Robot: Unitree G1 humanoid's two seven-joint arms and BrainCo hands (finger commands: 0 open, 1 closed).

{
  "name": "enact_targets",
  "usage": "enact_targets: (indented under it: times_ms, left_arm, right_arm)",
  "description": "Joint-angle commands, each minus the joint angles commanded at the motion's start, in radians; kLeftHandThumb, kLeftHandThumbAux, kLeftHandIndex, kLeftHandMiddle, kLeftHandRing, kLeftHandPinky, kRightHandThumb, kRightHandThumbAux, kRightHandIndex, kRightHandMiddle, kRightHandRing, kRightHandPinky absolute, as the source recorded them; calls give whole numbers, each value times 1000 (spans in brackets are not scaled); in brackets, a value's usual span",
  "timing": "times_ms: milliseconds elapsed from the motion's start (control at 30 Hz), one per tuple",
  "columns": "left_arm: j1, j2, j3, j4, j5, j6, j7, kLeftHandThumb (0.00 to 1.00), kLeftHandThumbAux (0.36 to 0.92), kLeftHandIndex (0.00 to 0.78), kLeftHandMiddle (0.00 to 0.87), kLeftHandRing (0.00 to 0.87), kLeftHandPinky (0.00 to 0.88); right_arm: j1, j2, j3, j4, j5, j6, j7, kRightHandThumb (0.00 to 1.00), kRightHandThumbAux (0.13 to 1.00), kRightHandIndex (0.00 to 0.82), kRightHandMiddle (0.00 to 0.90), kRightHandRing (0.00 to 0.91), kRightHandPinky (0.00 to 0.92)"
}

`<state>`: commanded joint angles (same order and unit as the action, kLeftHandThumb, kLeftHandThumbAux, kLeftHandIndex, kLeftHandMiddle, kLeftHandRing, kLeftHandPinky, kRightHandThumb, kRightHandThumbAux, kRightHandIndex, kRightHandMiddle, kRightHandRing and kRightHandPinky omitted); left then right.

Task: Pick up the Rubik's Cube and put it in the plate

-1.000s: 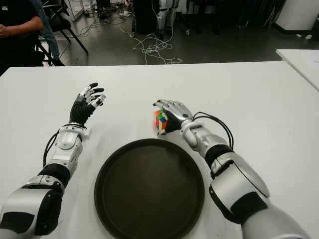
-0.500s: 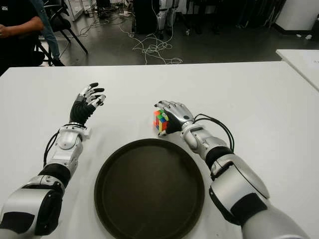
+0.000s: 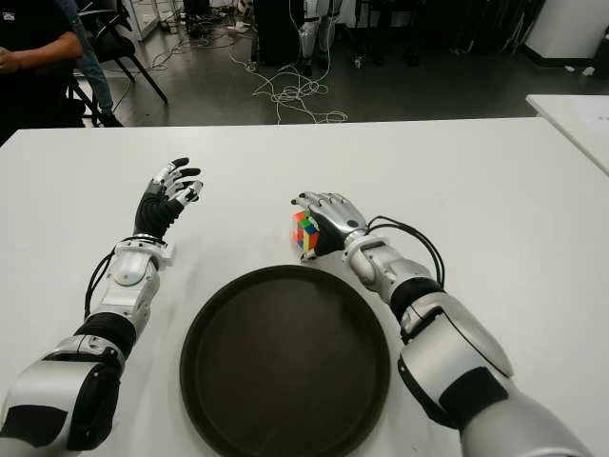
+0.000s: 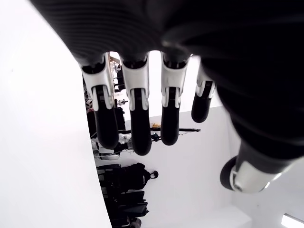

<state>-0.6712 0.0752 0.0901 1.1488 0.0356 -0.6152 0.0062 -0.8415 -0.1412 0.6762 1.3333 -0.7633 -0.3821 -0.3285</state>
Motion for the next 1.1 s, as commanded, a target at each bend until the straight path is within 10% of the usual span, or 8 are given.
enact_targets:
  times_ms: [1100]
  left_arm:
    - [6,1,-2,-12,-3,10,-5,124,613,166,251,277,319]
  right_arm:
    - [-3,-2,12,-3,1,-39,81,0,760,130,123,115,88]
